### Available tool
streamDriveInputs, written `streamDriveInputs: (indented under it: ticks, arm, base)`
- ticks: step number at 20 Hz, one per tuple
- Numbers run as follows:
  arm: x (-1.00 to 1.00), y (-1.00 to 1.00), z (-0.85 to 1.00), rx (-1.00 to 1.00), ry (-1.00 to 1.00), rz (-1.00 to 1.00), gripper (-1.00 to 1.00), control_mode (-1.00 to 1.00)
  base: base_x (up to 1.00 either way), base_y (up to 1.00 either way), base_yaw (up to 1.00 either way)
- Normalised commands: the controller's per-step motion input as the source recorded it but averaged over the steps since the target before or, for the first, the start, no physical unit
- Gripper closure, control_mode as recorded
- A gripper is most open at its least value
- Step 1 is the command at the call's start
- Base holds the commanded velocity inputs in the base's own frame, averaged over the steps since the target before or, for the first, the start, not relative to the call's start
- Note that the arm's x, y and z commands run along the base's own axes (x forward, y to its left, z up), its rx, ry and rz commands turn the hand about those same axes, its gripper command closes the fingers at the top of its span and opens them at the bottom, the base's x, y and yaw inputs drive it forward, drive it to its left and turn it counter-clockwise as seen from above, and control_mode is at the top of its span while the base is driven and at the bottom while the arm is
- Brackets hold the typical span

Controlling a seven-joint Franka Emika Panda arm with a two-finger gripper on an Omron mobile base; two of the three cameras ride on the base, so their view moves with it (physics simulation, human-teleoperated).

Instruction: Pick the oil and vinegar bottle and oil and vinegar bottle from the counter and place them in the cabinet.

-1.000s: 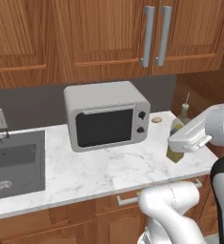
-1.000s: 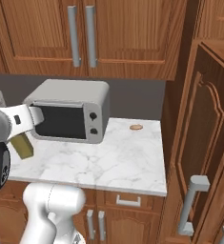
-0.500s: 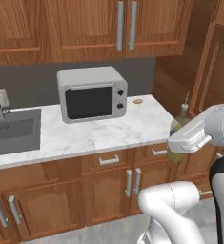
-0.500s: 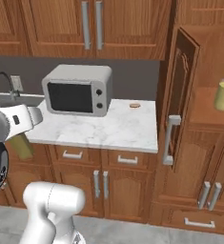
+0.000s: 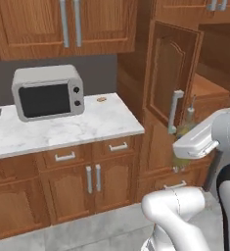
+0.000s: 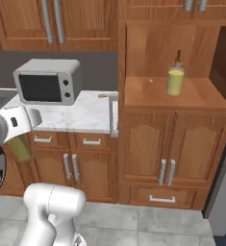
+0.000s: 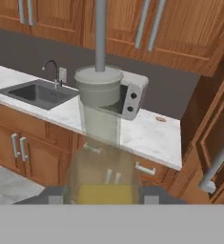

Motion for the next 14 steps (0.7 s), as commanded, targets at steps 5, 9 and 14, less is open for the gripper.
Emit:
streamDriveInputs:
  ticks: [5, 9, 14]
  arm:
    - [0.00, 0.00, 0.00, 0.00, 0.00, 0.00, 1.00, 1.00]
    - [0.00, 0.00, 0.00, 0.00, 0.00, 0.00, 1.00, 1.00]
    - [0.00, 0.00, 0.00, 0.00, 0.00, 0.00, 1.00, 1.00]
  base:
    - [0.07, -0.97, -0.20]
    - [0.30, -0.97, -0.14]
    - [0.36, -0.95, -0.13]
